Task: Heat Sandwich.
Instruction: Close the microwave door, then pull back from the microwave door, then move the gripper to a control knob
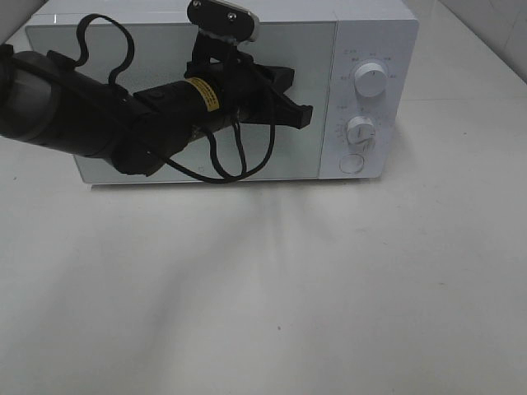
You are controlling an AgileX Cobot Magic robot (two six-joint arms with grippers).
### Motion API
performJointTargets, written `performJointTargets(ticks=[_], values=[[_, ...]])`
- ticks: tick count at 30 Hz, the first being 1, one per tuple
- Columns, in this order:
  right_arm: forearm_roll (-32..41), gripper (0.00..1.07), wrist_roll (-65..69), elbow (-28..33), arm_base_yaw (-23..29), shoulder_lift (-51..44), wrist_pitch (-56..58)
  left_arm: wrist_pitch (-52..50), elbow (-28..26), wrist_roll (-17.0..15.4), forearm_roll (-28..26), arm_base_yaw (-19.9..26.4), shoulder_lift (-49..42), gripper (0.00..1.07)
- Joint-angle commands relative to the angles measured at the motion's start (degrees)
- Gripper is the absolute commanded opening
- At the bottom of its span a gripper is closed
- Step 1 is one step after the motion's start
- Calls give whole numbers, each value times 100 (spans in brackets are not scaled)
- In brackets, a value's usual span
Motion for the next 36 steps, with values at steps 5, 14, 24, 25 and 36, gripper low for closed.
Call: performJointTargets(ticks=[5,14,24,25,36], values=[[11,75,11,6,-23,-166,-17,-29,-103,-46,-877,34,-46,0],[11,75,11,6,-23,-166,-17,-23,653,-46,-871,-183,-510,0],[11,75,11,6,-23,-166,-17,-6,1684,-109,-865,-183,-1249,0],[11,75,11,6,-23,-166,-17,-6,1684,-109,-865,-183,-1249,0],[11,75,11,6,-23,-166,-17,11,2687,-584,-756,-183,-2034,70]])
